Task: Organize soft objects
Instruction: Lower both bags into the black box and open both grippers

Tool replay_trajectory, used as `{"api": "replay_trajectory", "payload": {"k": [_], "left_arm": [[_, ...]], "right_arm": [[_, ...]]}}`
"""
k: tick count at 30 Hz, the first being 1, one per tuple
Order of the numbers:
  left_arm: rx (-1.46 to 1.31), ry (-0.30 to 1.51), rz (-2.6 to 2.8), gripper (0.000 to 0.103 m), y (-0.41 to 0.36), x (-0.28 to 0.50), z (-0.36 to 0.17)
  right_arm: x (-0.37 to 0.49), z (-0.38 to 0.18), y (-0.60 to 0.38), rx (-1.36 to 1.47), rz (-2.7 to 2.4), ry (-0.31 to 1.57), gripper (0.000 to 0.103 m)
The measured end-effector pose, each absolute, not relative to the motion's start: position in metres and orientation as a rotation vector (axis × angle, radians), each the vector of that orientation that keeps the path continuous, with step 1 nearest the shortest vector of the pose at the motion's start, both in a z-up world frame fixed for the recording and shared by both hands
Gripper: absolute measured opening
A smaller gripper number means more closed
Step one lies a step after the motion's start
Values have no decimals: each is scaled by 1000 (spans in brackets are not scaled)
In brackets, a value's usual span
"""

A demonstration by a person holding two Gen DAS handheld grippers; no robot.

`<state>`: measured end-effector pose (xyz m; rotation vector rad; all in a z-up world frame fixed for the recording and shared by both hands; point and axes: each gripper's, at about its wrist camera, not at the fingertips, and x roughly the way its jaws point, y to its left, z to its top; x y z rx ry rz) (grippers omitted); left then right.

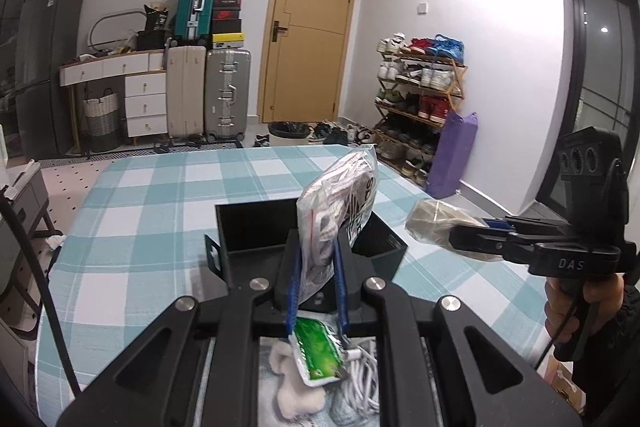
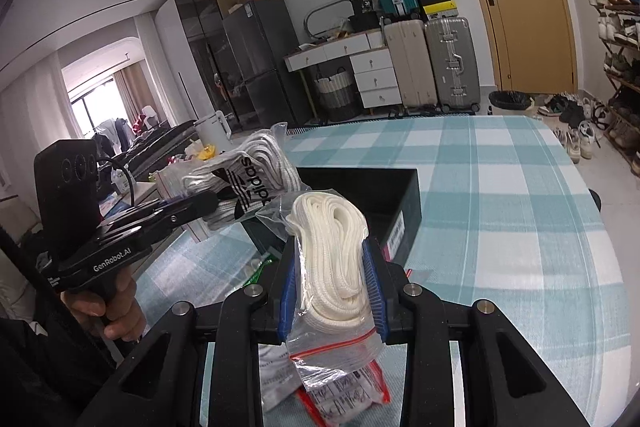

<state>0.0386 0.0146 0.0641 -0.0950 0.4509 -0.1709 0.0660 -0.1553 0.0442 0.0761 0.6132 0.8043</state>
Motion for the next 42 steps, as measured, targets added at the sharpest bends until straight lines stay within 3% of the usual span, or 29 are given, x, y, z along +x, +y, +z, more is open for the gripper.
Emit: {"api": "replay_trajectory", "payload": {"k": [15, 42], "left_arm": [[-102, 460, -95, 12, 23, 72, 59], [-44, 596, -36, 12, 17, 121, 23]], "right_arm": [[94, 61, -122, 80, 819, 581, 30], [160, 13, -81, 27, 736, 701, 30]]}}
